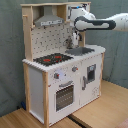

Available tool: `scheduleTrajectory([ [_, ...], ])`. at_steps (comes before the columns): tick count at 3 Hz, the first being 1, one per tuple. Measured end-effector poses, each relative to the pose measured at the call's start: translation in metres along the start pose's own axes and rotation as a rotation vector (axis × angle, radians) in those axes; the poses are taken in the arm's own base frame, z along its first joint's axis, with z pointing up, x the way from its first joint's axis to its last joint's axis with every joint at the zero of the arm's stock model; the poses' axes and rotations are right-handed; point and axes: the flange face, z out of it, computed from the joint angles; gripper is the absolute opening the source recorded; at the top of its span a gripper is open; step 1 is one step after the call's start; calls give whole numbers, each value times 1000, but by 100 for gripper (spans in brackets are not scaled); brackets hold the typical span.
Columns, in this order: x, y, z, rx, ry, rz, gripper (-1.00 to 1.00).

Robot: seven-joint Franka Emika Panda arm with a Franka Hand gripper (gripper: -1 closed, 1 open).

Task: Play with the kitchen

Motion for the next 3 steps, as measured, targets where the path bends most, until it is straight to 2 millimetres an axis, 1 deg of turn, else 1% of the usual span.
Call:
scheduleTrajectory([
  [1,-10,-58,-21,10,61,-64,-100],
  [2,-17,-106,-19,10,113,-129,-100],
  [3,-17,-138,-15,15,149,-176,-100],
])
